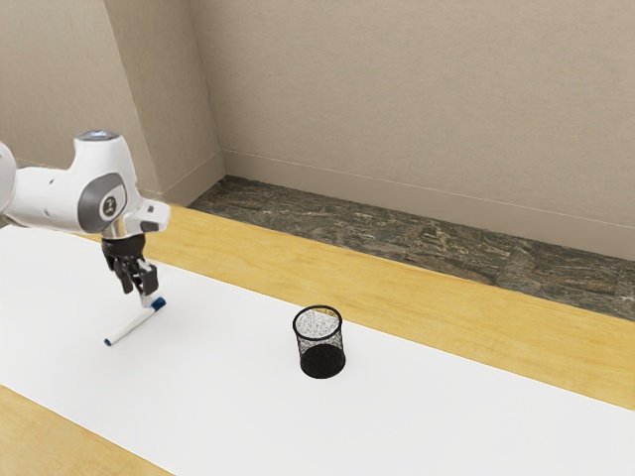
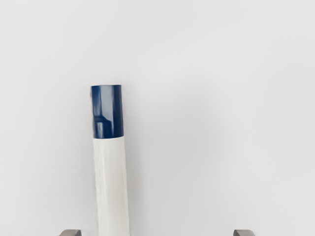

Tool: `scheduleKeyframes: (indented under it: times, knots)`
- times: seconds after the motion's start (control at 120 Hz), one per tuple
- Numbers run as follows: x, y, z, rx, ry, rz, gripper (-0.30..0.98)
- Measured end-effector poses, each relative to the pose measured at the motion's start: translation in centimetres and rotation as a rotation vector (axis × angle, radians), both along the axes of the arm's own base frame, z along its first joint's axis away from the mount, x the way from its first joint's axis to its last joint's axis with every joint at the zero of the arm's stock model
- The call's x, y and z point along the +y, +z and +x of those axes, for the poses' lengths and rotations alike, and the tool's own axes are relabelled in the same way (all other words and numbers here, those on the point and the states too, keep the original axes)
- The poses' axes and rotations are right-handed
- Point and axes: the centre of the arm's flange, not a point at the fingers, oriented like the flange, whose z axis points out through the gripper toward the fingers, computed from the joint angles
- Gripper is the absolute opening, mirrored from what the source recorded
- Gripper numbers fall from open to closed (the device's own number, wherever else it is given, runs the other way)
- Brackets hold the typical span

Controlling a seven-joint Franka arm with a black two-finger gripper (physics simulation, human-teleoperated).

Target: Put the marker into the pen holder.

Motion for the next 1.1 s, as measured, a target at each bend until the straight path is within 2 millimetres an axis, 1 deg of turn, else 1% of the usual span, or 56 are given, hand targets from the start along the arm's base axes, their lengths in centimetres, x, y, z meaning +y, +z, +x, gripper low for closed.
scheduleKeyframes:
  times: [0.05,0.117,0.167,0.242,0.325,0.442,0.517,0.708,0.792,1.033,1.1]
  knots:
    - [0.9,-0.8,0.0,-0.005,0.009,0.006,0.35]
    - [1.4,-1.6,0.3,-0.014,0.009,0.013,0.32]
    - [1.7,-1.9,0.8,-0.029,0.008,0.021,0.31]
    - [3.1,-2.5,1.5,-0.046,0.019,0.03,0.29]
    - [3.6,-3.2,2.2,-0.056,0.02,0.033,0.28]
    - [3.5,-4.0,3.2,-0.067,0.015,0.03,0.28]
    - [3.3,-4.9,3.5,-0.065,0.019,0.019,0.27]
    - [2.9,-6.7,3.6,-0.051,0.025,-0.002,0.22]
    - [2.8,-7.0,3.6,-0.049,0.024,-0.005,0.21]
    - [2.9,-7.4,3.5,-0.052,0.041,-0.021,-0.01]
    - [2.7,-6.7,3.7,-0.064,0.038,-0.018,-0.04]
